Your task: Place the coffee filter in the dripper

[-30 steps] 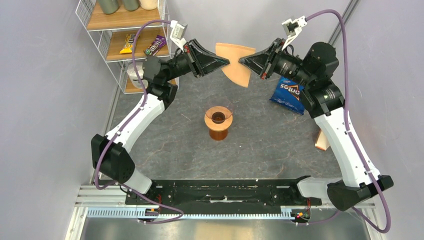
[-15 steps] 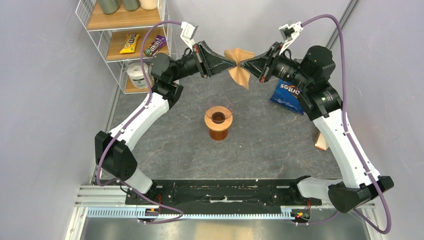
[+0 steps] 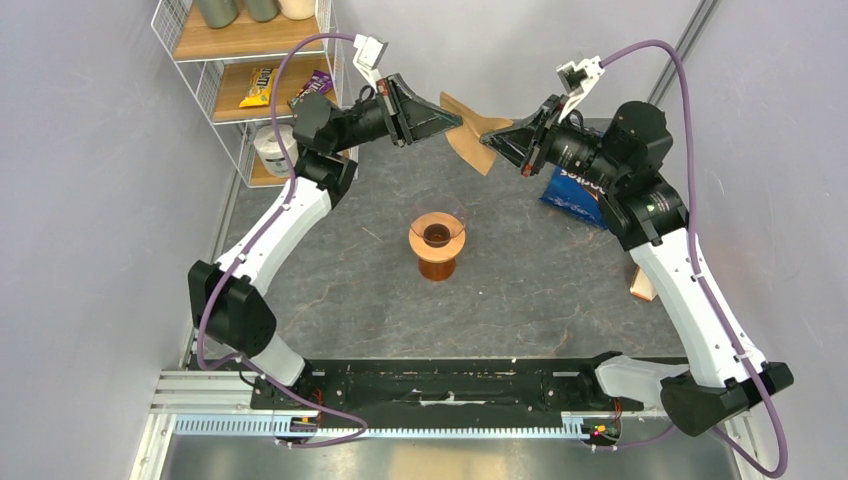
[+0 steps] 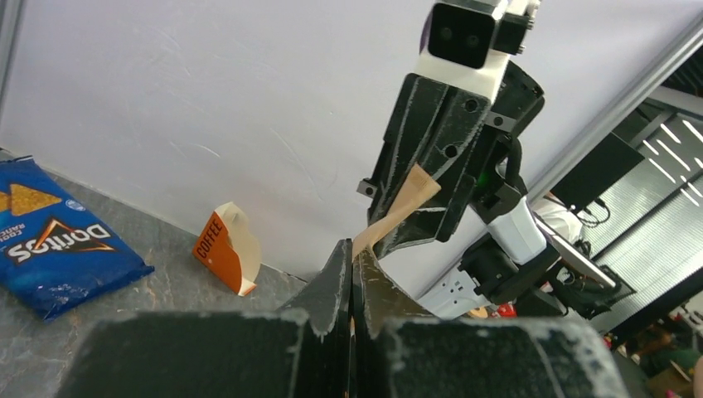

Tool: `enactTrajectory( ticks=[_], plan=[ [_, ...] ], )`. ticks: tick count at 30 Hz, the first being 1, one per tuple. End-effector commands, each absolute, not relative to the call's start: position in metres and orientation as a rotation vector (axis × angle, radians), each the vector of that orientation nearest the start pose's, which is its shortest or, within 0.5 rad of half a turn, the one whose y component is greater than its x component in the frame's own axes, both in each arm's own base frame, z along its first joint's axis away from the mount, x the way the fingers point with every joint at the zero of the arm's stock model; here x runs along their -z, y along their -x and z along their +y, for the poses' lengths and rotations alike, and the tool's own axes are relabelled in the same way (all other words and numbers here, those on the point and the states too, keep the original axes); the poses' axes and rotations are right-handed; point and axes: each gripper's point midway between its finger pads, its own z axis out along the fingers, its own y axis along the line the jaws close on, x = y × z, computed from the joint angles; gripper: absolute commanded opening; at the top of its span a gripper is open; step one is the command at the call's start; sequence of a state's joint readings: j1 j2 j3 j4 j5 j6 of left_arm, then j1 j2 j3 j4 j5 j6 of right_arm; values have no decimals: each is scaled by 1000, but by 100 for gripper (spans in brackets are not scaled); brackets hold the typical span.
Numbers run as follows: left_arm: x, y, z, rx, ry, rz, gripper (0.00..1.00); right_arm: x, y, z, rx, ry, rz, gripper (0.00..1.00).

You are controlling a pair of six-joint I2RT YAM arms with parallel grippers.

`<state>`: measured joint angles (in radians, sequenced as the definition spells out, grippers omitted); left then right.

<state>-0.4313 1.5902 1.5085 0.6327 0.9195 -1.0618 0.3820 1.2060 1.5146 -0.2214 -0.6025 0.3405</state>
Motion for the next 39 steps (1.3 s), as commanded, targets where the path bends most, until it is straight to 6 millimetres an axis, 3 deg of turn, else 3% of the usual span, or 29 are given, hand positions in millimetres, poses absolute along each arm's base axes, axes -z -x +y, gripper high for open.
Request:
enactTrajectory(
  ticks=[1, 6, 7, 9, 10, 11, 15, 20, 26, 30, 34, 37, 39],
  plan=[
    [-511, -287, -316, 1717, -649, 1235, 2, -469, -278, 233, -1008, 579, 1498, 0],
    [-482, -270, -324, 1757, -674, 1301, 2, -483, -282, 234, -1008, 579, 1461, 0],
    [-479, -268, -323, 1751, -690, 1306, 2, -482, -282, 234, -994, 590, 1471, 12],
    [-473, -267, -321, 1713, -738, 1318, 2, -475, -278, 228, -930, 637, 1499, 50],
    [-470, -267, -319, 1685, -755, 1334, 2, -473, -276, 223, -879, 673, 1499, 61],
    [-467, -266, -318, 1667, -774, 1347, 2, -464, -273, 219, -827, 729, 1519, 66],
    [-448, -247, -315, 1622, -945, 1347, 2, -444, -258, 206, -683, 944, 1549, 76],
    [-426, -232, -313, 1558, -1135, 1334, 2, -428, -241, 212, -751, 1126, 1596, 81],
    [-414, -230, -324, 1489, -1189, 1364, 2, -424, -239, 232, -875, 1182, 1620, 77],
    [-416, -229, -327, 1498, -1182, 1374, 2, -420, -232, 246, -927, 1213, 1623, 66],
    [-414, -222, -328, 1477, -1222, 1358, 2, -415, -236, 252, -922, 1222, 1622, 38],
    [-405, -222, -327, 1466, -1224, 1400, 5, -424, -237, 256, -935, 1210, 1598, 0],
    [-401, -223, -322, 1462, -1208, 1420, 21, -429, -238, 254, -918, 1193, 1588, 0]
  ],
)
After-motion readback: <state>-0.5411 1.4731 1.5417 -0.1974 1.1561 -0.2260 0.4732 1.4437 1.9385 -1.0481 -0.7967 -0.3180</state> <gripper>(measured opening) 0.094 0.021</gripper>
